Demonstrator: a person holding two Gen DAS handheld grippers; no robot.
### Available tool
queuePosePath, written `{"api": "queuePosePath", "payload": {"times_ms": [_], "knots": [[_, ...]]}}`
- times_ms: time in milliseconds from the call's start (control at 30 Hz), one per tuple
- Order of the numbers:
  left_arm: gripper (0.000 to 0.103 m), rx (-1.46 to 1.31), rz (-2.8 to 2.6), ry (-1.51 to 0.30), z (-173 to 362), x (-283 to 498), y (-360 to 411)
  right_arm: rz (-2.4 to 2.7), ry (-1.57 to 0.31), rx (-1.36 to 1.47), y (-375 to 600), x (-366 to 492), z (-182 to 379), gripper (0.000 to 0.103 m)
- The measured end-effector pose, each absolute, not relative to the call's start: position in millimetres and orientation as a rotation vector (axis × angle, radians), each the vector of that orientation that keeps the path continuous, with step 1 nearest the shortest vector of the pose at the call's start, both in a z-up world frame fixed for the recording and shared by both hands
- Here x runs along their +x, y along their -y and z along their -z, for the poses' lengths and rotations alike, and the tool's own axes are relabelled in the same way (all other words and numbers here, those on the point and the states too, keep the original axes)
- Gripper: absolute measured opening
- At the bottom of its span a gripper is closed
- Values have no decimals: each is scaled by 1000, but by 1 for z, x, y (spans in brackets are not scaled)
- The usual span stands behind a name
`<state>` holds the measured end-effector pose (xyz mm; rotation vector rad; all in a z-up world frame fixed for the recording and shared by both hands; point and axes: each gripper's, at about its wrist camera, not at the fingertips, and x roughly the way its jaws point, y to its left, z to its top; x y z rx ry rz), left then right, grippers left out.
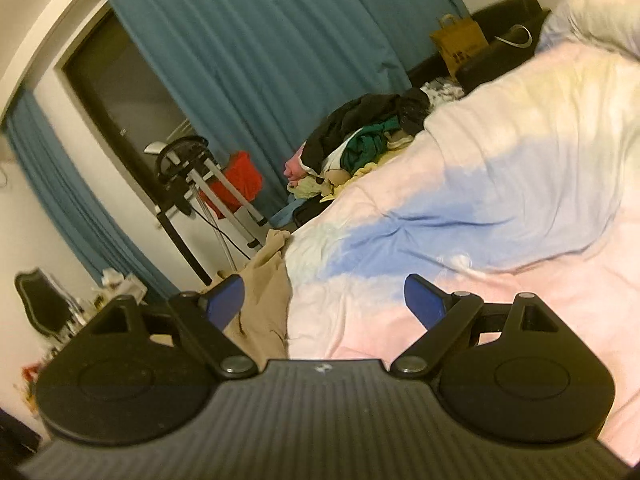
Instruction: Fold clothes
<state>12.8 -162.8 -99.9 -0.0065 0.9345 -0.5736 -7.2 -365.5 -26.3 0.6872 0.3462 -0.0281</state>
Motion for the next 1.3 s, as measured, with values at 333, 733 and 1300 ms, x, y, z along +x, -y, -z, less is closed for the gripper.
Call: {"api": "queuePosePath", "payload": {"times_ms": [333, 733, 1300], "knots": [[48, 304, 497, -910, 134, -6, 193, 12, -394, 719, 367, -1, 38, 88], [5, -2, 652, -813, 74, -14, 138, 44, -412, 740, 370, 0, 42, 88], [6, -398, 373, -1105, 85, -11, -34, -51, -509, 502, 303, 12, 32, 88]]}}
